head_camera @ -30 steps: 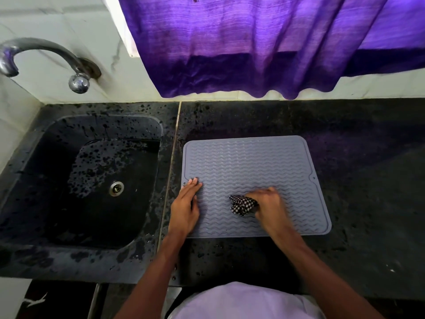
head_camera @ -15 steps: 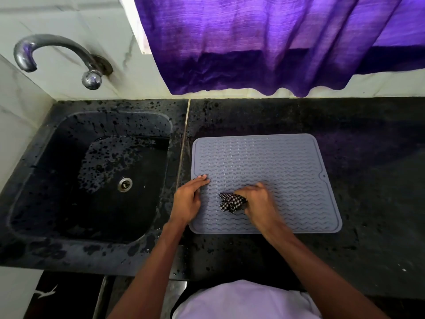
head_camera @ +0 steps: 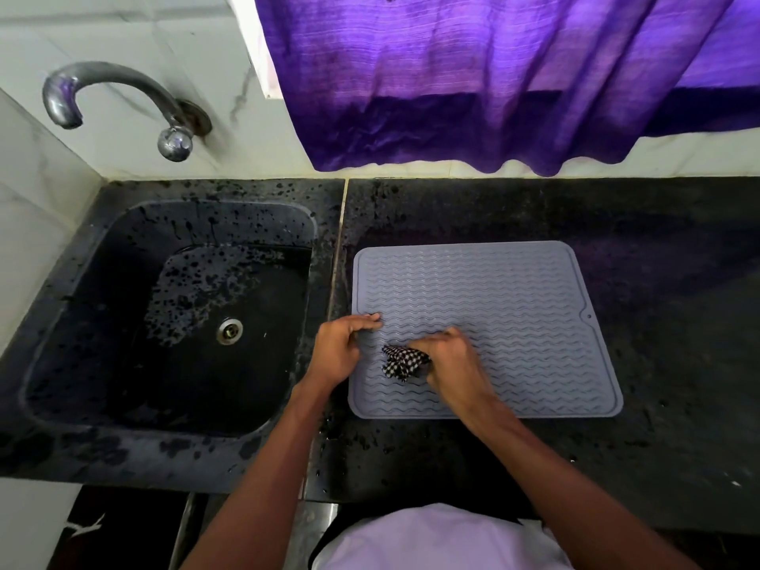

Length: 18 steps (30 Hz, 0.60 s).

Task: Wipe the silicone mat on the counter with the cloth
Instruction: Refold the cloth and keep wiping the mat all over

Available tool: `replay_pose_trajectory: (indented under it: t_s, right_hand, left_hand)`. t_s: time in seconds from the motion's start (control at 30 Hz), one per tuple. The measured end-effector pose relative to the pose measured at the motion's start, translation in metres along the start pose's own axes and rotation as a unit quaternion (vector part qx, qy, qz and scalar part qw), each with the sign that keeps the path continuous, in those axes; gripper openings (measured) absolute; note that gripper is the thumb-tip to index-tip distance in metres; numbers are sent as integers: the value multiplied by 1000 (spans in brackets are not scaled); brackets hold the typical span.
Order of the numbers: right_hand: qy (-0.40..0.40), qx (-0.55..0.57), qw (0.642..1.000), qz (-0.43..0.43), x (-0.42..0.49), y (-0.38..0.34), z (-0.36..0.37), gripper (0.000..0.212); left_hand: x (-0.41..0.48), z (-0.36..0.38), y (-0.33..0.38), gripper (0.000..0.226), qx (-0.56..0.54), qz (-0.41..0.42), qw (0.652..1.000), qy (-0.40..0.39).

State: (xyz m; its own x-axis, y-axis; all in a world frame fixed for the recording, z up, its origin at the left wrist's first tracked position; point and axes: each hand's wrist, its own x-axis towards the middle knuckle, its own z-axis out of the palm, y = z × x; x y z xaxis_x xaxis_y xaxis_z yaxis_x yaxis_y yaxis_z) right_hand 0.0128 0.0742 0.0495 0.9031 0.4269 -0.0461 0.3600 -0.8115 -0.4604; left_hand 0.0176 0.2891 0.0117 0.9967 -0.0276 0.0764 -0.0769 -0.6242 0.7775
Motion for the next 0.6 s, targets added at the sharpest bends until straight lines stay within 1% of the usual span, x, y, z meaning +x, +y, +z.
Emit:
replay_pose_trajectory:
  t_s: [0.1, 0.2, 0.33, 0.4, 0.5, 0.6]
  right_hand:
    - [2, 1, 1000, 10, 1, -6, 0, 56]
    - [-14, -13, 1000, 15, 4, -10, 4, 54]
    - [-12, -6, 1000, 22, 7, -16, 13, 59]
    - [-13, -11, 1000, 8, 9, -26, 15, 59]
    - [-4, -23, 1000, -9, 14, -42, 19, 54]
    - [-19, -14, 999, -29, 19, -56, 25, 52]
  left_hand:
    - [5, -4, -5, 50, -11, -3, 1000, -20]
    - [9, -8, -7, 48, -7, -2, 999, -44]
    - [14, -12, -11, 42, -20, -9, 997, -79]
    - [15, -13, -13, 45, -25, -24, 995, -97]
    - [16, -15, -9, 58, -14, -29, 993, -110]
    - [18, -19, -5, 60, -13, -27, 992, -125]
